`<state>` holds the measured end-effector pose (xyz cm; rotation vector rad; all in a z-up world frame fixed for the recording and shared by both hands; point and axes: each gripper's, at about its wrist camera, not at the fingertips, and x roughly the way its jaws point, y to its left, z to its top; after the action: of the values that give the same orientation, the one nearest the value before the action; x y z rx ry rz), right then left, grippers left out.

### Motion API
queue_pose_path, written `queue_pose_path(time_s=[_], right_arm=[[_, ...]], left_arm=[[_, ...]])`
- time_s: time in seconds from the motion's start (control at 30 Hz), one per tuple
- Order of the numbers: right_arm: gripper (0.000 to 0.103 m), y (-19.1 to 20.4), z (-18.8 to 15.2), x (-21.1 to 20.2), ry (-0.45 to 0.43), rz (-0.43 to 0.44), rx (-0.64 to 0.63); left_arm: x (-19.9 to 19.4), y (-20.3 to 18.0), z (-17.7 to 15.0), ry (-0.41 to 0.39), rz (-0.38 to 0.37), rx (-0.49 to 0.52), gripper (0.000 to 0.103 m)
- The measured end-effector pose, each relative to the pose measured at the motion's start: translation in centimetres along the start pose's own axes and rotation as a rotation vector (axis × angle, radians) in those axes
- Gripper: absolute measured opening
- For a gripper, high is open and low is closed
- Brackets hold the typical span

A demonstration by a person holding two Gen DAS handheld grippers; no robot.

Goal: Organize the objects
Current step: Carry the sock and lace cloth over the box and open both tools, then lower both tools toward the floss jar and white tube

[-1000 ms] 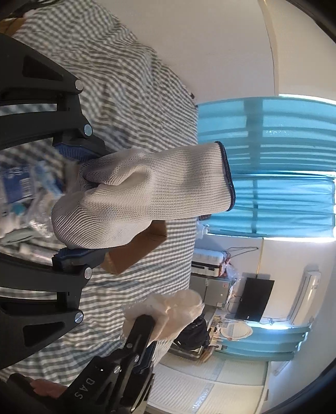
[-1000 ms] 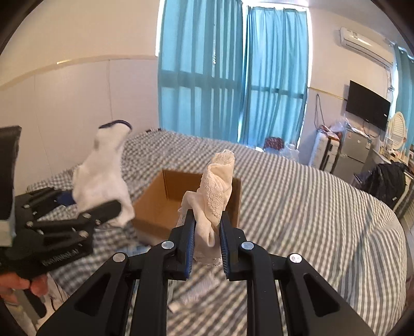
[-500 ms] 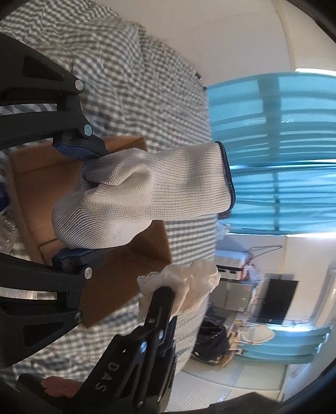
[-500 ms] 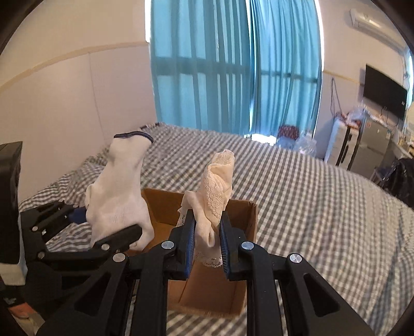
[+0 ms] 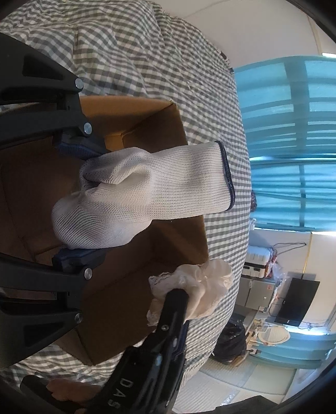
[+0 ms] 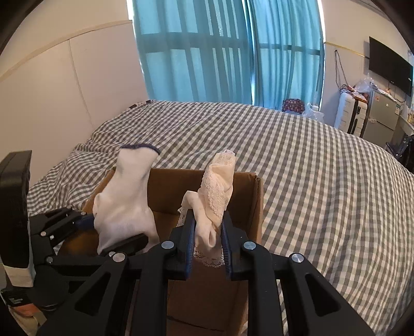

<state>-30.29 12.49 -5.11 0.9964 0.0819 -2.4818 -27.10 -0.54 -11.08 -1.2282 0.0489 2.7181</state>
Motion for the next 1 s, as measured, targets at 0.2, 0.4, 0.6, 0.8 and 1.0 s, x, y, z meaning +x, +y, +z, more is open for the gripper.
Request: queue_pose_path(time_s=[0.2,0.4,0.6,0.8,1.0], right_arm=[[0.057,-0.4,0.4,-2.7,-0.061,0.015,0.055],[0.072,0.5,1.4,-7.8,-0.133,-0.019,0.070],[0.076,2.2,1.3,-15.4,-0.213,-0.090,0.029],[0.081,4.4,0.0,-22.8,-0.300,-0.160,0.008],[0.089,6.7,-4.1,-26.5,-0.326,-0.213,-0.016]], left_arm=[[-1.9,-0.7,-0.3,-0.003,0.035,0.014,0.083],[-7.0,-0.8,-0.1,-0.086,0.064,0.016,0.093],[-14.0,-1.1,-0.1,-0.207,0.097,0.000,0.094],[-20.4,-2.2,-1.7,-0.335,0.138,-0.016,0.103],[-23.2,-3.0,-5.0,-0.374,0.185,-0.028,0.103]])
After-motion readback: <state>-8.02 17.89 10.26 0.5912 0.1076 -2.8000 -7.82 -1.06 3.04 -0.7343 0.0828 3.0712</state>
